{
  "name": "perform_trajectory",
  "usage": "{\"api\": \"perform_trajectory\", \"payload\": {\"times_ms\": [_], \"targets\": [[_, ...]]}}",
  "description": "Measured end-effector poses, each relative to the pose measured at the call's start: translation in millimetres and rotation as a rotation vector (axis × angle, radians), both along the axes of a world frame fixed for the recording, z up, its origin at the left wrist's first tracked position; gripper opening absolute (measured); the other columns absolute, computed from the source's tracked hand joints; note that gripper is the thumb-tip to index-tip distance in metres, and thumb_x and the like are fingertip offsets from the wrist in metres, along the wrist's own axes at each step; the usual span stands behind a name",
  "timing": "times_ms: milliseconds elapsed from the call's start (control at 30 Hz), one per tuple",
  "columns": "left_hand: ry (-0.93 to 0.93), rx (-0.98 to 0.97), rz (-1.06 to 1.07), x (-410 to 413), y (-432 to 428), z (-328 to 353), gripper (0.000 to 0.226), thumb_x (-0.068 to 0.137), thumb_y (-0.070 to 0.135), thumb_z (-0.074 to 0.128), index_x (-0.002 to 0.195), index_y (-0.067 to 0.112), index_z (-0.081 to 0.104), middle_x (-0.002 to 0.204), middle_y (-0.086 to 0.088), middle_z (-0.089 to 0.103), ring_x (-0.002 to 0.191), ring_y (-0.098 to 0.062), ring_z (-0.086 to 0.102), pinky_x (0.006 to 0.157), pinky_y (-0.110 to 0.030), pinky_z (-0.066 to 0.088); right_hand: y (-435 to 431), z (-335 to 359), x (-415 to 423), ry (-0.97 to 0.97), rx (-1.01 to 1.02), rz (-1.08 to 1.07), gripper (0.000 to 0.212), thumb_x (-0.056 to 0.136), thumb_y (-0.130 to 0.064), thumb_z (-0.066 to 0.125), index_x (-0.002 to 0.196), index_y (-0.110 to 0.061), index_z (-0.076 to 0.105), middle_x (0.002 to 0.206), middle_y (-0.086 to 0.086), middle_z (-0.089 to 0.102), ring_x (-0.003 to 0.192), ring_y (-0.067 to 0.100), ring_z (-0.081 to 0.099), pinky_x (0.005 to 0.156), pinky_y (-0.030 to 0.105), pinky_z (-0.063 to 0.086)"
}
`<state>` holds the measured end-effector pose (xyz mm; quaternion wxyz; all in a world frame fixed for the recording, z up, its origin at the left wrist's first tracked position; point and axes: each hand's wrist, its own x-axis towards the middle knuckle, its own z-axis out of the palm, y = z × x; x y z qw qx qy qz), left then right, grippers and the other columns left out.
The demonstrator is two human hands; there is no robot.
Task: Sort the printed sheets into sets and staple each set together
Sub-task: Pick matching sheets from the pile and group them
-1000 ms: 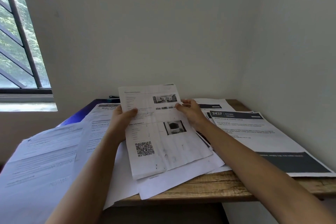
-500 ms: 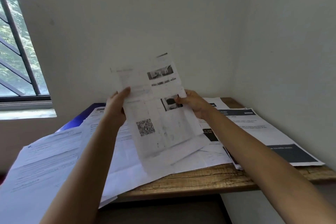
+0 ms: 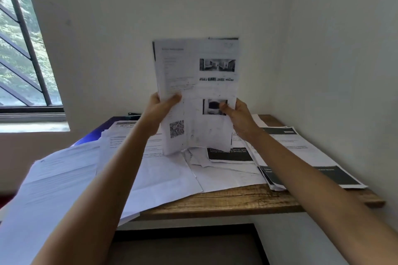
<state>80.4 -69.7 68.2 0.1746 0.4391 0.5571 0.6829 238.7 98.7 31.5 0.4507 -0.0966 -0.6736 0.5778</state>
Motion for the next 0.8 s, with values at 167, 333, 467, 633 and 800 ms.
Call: {"api": "perform_trajectory", "payload": {"times_ms": [167, 333, 467, 633, 800], "targets": [[0.024, -0.114, 0.028, 0, -1, -31, 0.029, 0.091, 0.020, 0.064, 0.119, 0.012, 0.061, 0.115, -0.012, 0.068, 0.107, -0.033, 0.064, 0.093, -0.056, 0.051, -3, -22, 2, -0.124, -0.007, -0.012, 0.025, 0.095, -0.014, 0.056, 0.120, -0.013, 0.062, 0.107, -0.001, 0.070, 0.103, 0.019, 0.065, 0.095, 0.036, 0.051], [0.011, -0.160, 0.046, 1, -3, -20, 0.028, 0.095, 0.018, 0.058, 0.121, 0.008, 0.059, 0.116, -0.013, 0.067, 0.107, -0.034, 0.063, 0.094, -0.056, 0.050, -8, -6, 1, -0.160, 0.082, -0.100, 0.016, 0.095, -0.012, 0.058, 0.109, -0.017, 0.064, 0.097, -0.002, 0.069, 0.088, 0.012, 0.065, 0.087, 0.031, 0.053], [-0.092, -0.189, -0.092, -8, -18, -7, 0.034, 0.095, 0.017, 0.056, 0.128, 0.008, 0.053, 0.115, -0.016, 0.067, 0.101, -0.033, 0.067, 0.076, -0.045, 0.059, -9, 11, 5, -0.252, 0.041, -0.063, 0.011, 0.092, -0.010, 0.061, 0.097, -0.019, 0.066, 0.098, 0.007, 0.069, 0.085, 0.017, 0.066, 0.083, 0.031, 0.054], [-0.278, -0.205, -0.256, -26, -35, -13, 0.048, 0.092, 0.045, 0.045, 0.126, 0.014, 0.058, 0.117, -0.015, 0.068, 0.103, -0.029, 0.068, 0.075, -0.041, 0.059, -20, -2, 10, -0.443, -0.131, 0.048, 0.014, 0.086, -0.006, 0.067, 0.100, -0.009, 0.067, 0.105, 0.015, 0.068, 0.087, 0.023, 0.065, 0.082, 0.035, 0.054], [-0.434, -0.168, -0.058, -36, -29, -37, 0.026, 0.098, 0.030, 0.051, 0.109, 0.010, 0.064, 0.083, -0.008, 0.075, 0.069, -0.019, 0.073, 0.053, -0.030, 0.058, -37, -15, 9, -0.628, -0.107, 0.124, 0.022, 0.087, -0.010, 0.068, 0.108, -0.006, 0.065, 0.092, 0.008, 0.069, 0.079, 0.019, 0.066, 0.070, 0.030, 0.056]]}}
